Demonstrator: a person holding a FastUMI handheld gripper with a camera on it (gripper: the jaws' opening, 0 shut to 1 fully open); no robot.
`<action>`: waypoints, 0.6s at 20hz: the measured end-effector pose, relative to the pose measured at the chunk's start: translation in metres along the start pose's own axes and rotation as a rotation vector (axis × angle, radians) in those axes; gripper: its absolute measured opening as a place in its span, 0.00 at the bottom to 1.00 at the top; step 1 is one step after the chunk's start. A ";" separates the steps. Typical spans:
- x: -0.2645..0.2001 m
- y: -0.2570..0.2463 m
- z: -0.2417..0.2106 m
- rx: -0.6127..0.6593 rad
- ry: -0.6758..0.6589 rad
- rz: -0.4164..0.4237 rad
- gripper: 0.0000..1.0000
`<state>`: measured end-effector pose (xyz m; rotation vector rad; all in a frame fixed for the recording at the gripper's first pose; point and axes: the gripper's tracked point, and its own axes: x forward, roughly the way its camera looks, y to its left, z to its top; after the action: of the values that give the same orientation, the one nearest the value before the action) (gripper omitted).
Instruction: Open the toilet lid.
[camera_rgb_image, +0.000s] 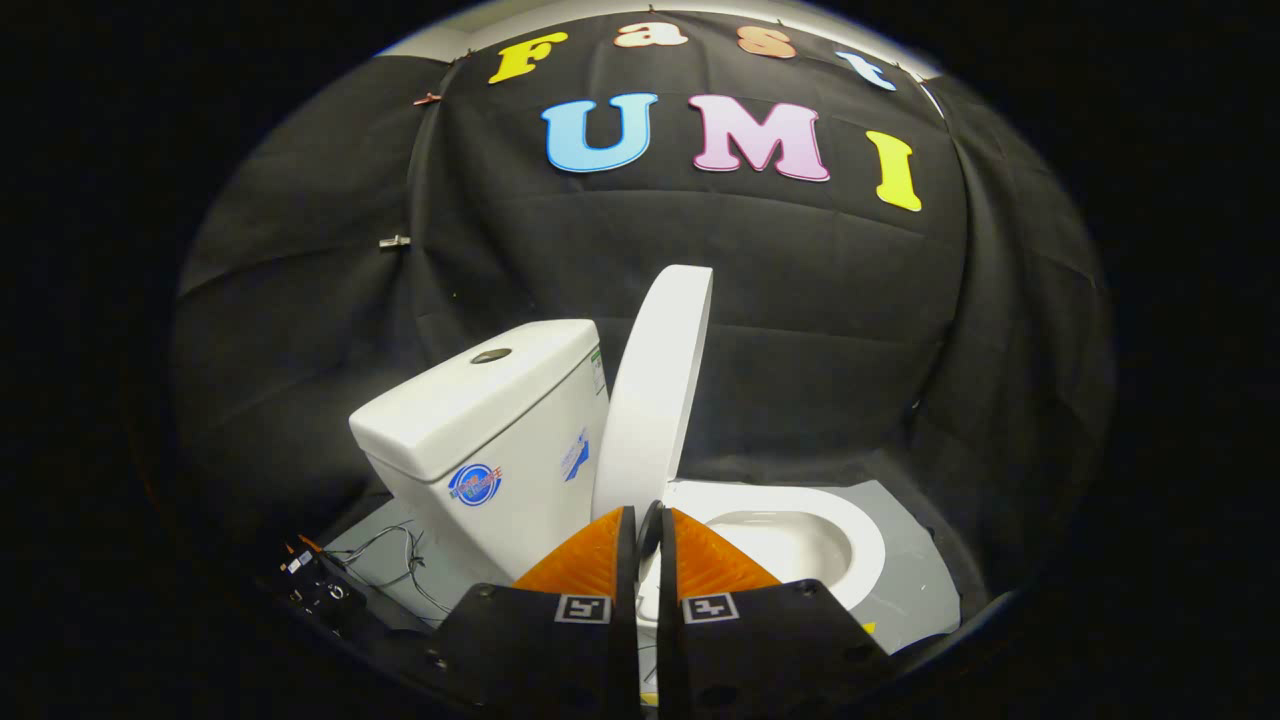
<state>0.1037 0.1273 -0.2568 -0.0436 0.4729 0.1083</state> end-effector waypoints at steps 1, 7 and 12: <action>0.001 0.007 0.000 -0.016 -0.001 0.006 0.11; 0.008 0.043 0.001 -0.090 -0.011 0.056 0.11; 0.013 0.067 0.001 -0.119 -0.017 0.097 0.11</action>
<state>0.1075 0.1949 -0.2632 -0.1366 0.4510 0.2321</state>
